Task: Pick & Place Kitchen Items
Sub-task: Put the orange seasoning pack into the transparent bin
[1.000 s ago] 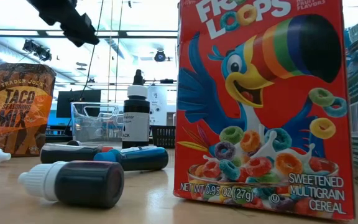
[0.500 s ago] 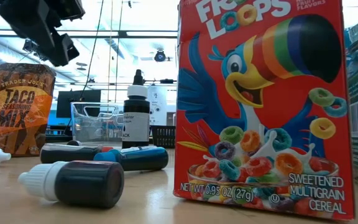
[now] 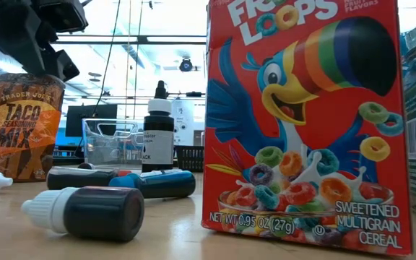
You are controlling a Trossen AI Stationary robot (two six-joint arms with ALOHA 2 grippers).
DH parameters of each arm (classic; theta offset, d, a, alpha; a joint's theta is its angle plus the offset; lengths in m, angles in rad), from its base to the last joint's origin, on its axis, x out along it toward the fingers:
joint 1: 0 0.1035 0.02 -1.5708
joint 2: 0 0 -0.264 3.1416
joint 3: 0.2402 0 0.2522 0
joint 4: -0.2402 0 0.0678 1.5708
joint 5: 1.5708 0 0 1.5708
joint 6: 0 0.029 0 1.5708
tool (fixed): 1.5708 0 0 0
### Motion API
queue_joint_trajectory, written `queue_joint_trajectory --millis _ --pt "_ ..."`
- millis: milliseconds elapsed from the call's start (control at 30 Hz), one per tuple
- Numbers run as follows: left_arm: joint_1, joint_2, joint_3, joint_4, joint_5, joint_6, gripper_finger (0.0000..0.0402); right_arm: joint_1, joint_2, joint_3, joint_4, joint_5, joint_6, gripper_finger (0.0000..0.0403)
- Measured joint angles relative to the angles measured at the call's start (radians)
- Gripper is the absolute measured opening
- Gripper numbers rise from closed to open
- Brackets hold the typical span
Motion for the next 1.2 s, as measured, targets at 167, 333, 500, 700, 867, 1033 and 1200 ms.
queue_joint_trajectory --millis 167,333,500,700,867,1033,1200 --pt "-0.043 0.0 0.0 -0.003 -0.035 -0.023 0.0183 0.0 0.0 0.0 0.0 0.0 0.0 0.0165" --pt "-0.07 0.0 0.0 -0.039 -0.114 -0.024 0.0183 0.0 0.0 0.0 0.0 0.0 0.0 0.0165" --pt "-0.072 0.0 0.0 -0.05 -0.127 -0.048 0.0183 0.0 0.0 0.0 0.0 0.0 0.0 0.0165" --pt "-0.073 0.023 0.0 -0.047 -0.139 -0.049 0.0183 0.0 0.0 0.0 -0.009 0.0 0.0 0.0165" --pt "-0.077 0.102 0.0 -0.052 -0.115 -0.011 0.0183 0.0 0.0 0.0 -0.014 0.0 0.0 0.0165" --pt "-0.077 0.168 0.0 -0.044 -0.115 0.018 0.0183 0.0 0.0 0.0 -0.022 0.0 0.0 0.0165" --pt "-0.077 0.197 0.0 -0.045 -0.122 0.019 0.0183 0.0 0.0 0.0 -0.022 0.0 -0.003 0.0165"
